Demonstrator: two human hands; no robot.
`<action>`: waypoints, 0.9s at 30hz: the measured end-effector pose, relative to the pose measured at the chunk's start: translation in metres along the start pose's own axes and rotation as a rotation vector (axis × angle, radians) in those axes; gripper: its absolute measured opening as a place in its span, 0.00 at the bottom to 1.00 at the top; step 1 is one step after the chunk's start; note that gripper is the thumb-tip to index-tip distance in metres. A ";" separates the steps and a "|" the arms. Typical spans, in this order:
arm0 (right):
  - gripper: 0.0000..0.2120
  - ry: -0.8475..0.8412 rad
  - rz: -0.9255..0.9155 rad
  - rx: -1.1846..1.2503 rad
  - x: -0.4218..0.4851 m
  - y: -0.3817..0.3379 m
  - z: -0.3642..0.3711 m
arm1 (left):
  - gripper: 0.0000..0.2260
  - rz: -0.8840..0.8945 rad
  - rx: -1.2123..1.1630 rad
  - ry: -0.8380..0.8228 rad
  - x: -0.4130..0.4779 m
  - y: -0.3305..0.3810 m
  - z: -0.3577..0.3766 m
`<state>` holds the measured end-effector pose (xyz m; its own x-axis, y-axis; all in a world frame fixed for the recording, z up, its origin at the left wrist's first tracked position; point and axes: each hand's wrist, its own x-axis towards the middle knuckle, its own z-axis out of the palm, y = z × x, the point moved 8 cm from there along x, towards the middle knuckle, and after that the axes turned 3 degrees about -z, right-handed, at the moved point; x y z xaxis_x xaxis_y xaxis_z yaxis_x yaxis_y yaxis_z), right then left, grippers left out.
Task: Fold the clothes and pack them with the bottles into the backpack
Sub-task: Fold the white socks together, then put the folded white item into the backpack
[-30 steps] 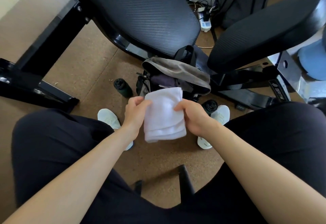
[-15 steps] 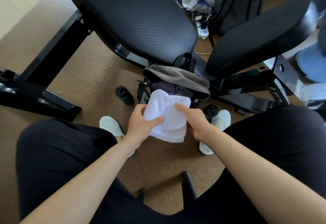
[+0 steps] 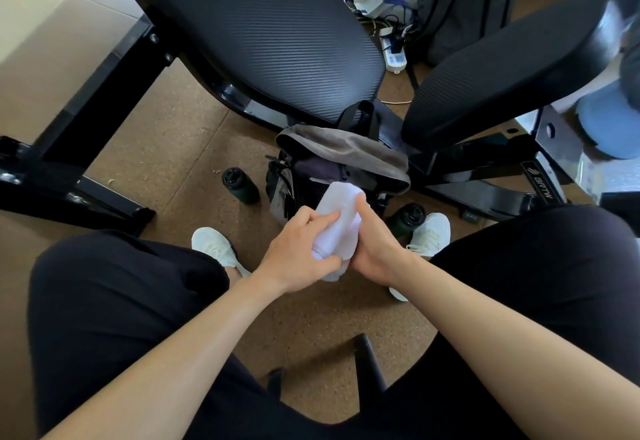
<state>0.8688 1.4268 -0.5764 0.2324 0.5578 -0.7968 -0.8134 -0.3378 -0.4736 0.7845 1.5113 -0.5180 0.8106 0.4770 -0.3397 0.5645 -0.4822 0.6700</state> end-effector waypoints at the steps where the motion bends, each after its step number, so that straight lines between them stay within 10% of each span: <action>1: 0.37 -0.018 0.020 -0.024 -0.001 0.003 0.001 | 0.35 -0.011 -0.011 -0.048 0.002 0.000 0.003; 7: 0.24 0.067 -0.057 -0.184 -0.001 -0.007 -0.007 | 0.15 -0.089 -0.372 0.047 0.002 0.000 -0.008; 11: 0.21 0.073 -0.061 -0.137 -0.010 -0.010 0.001 | 0.30 -0.337 -0.693 -0.042 -0.003 -0.020 0.006; 15: 0.18 0.055 -0.046 -0.111 -0.015 -0.003 0.010 | 0.21 -0.412 -0.912 -0.162 -0.009 -0.028 0.030; 22: 0.21 0.088 -0.336 -0.804 -0.004 -0.041 0.003 | 0.14 -0.630 -0.897 -0.230 0.011 -0.060 0.044; 27: 0.22 0.062 -0.510 -1.529 0.039 -0.086 0.012 | 0.16 -0.894 -0.793 0.178 0.045 -0.141 0.033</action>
<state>0.9414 1.4863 -0.5627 0.3493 0.8261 -0.4422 0.6096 -0.5588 -0.5623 0.7460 1.5765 -0.6496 0.1143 0.5365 -0.8361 0.6113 0.6254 0.4849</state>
